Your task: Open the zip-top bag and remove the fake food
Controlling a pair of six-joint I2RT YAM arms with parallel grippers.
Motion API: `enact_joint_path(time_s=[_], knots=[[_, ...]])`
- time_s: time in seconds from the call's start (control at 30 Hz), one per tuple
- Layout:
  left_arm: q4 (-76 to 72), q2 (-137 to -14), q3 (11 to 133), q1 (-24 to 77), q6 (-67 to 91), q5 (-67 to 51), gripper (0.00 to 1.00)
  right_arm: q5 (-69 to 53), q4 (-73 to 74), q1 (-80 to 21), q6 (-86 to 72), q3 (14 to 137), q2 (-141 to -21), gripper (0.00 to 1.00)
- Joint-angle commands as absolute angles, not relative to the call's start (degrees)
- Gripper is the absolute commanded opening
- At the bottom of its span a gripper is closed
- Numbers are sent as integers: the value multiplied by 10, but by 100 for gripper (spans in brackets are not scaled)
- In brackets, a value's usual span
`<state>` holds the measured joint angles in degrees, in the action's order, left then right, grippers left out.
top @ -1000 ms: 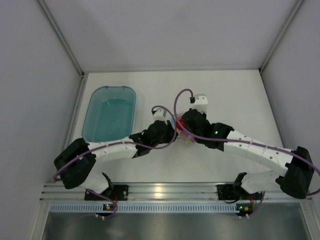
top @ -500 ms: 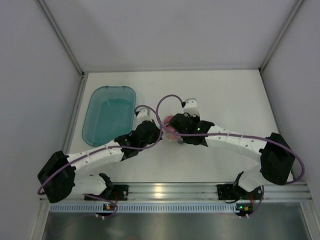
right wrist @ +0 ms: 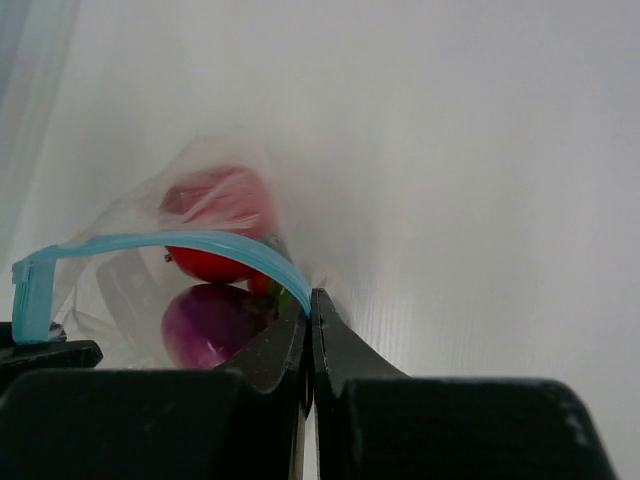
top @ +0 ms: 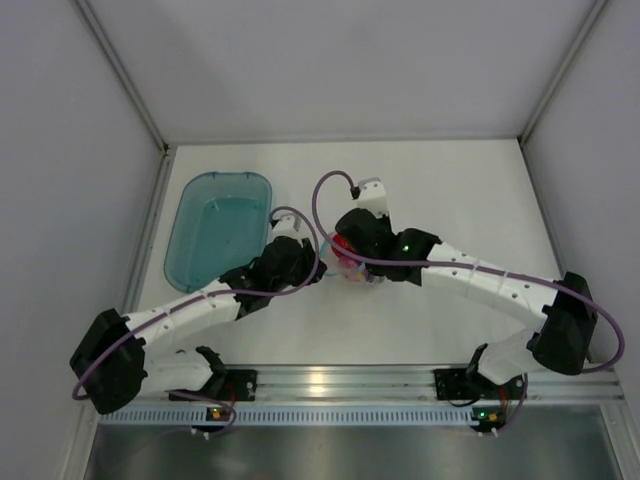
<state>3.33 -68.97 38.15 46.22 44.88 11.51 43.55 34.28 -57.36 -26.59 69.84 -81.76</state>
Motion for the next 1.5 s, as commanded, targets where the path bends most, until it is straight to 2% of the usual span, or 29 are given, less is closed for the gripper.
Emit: enact_joint_path(time_s=[0.0,0.07,0.1,0.3,0.37,0.47,0.5,0.63,0.97,1.0,1.1,1.23,1.47], knots=[[34,-649,413,461,407,76,40,476,391,-595,-267,742,-841,0],[58,-630,418,465,403,93,43,475,395,-597,-274,743,-846,0],[66,-626,427,474,398,102,49,474,395,-598,-281,742,-849,0],[68,-583,454,520,378,105,50,452,381,-599,-315,729,-846,0],[52,-580,457,528,378,103,47,442,374,-600,-327,720,-842,0],[6,-580,435,531,421,111,35,418,348,-599,-341,701,-827,0],[-13,-582,431,531,433,115,28,410,333,-599,-351,695,-817,0],[-106,-595,403,532,460,98,28,396,309,-599,-362,675,-799,0],[-214,-707,388,552,464,70,28,385,298,-592,-373,678,-780,0],[-236,-715,383,553,465,71,29,385,298,-592,-373,679,-780,0],[-245,-747,384,554,453,75,43,373,294,-584,-372,679,-780,0],[-223,-779,390,555,446,84,54,362,294,-568,-374,664,-777,0],[-101,-835,449,569,429,116,66,371,293,-553,-373,634,-765,0]])
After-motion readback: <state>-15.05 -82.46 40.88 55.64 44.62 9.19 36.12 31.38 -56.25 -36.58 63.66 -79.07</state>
